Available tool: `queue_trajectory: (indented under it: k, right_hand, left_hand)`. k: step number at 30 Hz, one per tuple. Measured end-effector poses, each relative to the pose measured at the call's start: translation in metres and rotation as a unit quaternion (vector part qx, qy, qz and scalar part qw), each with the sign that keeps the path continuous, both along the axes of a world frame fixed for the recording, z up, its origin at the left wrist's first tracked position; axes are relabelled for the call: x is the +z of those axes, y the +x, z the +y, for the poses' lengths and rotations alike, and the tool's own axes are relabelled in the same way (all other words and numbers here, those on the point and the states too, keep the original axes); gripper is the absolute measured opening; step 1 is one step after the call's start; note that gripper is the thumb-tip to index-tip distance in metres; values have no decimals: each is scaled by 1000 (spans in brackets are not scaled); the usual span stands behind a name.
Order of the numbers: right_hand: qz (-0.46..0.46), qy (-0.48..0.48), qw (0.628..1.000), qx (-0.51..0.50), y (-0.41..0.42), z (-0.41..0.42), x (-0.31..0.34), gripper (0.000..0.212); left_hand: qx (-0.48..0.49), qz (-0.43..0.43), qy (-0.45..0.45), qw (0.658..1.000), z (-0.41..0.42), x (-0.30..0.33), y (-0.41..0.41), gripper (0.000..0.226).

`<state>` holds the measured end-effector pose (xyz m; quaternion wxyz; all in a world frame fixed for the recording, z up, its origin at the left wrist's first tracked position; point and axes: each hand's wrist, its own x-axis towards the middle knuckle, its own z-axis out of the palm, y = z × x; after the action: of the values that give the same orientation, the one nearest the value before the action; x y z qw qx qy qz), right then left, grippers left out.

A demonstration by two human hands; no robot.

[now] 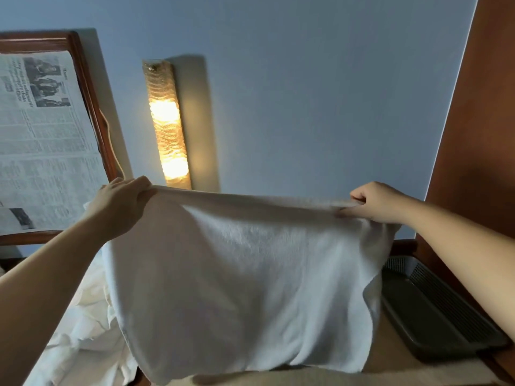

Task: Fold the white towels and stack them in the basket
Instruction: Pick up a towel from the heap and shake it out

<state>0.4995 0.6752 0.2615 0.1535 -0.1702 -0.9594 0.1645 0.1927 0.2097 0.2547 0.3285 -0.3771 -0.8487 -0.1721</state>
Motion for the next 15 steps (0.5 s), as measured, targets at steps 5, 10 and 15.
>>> queue_trajectory:
  k: [5,10,15]
  right_hand:
    - [-4,24,999,30,8,-4,12,71]
    - [24,12,999,44,25,-11,28,82]
    - [31,42,998,28,32,-27,41,85]
  left_hand:
    - [38,-5,-23,999,4,1,21,15]
    - [108,-73,-14,991,12,11,51,19]
    - [131,-160,80,975,17,16,78,19]
